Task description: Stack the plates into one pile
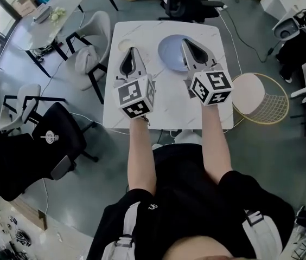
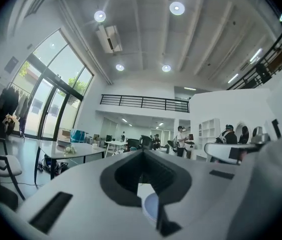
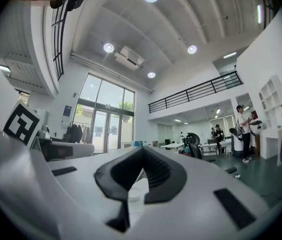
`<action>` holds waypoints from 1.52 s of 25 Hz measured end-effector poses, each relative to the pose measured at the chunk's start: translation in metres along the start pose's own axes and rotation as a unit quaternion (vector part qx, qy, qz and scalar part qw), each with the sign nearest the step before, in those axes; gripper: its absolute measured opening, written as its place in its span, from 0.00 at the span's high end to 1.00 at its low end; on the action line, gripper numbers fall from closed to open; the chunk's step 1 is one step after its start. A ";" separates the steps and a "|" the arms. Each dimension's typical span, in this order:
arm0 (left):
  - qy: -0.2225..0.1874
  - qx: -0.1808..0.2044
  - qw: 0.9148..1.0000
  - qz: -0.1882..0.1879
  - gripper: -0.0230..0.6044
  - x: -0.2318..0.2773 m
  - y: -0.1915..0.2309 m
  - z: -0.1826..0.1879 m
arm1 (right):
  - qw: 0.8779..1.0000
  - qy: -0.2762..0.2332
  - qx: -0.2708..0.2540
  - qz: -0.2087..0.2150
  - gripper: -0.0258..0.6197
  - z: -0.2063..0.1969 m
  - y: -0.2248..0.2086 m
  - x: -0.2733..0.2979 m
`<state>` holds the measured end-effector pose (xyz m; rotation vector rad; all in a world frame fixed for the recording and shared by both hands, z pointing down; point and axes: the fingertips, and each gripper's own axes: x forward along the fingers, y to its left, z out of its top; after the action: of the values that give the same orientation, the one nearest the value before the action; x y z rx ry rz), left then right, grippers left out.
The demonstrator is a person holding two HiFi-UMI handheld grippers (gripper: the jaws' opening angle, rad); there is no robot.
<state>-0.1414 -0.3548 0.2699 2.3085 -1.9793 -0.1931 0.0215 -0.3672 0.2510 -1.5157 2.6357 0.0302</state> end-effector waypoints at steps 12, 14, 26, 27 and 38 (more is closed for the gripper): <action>0.001 0.039 0.999 -0.016 0.94 -0.012 0.002 -0.003 | 0.999 0.011 -0.038 -0.004 0.95 -0.007 0.019 -0.004; 0.003 0.041 0.999 -0.017 0.94 -0.013 0.001 -0.005 | 0.999 0.017 -0.044 -0.007 0.95 -0.011 0.020 -0.003; 0.019 0.033 0.999 -0.019 0.94 -0.014 0.001 -0.021 | 0.998 0.037 -0.051 -0.001 0.95 -0.026 0.022 -0.004; 0.022 0.030 0.999 -0.017 0.94 -0.014 0.001 -0.023 | 0.998 0.039 -0.052 -0.001 0.95 -0.027 0.022 -0.005; 0.040 0.019 0.999 -0.008 0.94 -0.016 0.007 -0.044 | 0.996 0.061 -0.064 0.015 0.95 -0.043 0.027 -0.003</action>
<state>-0.1441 -0.3405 0.3147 2.3164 -1.9432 -0.0630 -0.0036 -0.3542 0.2934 -1.5622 2.8021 0.1152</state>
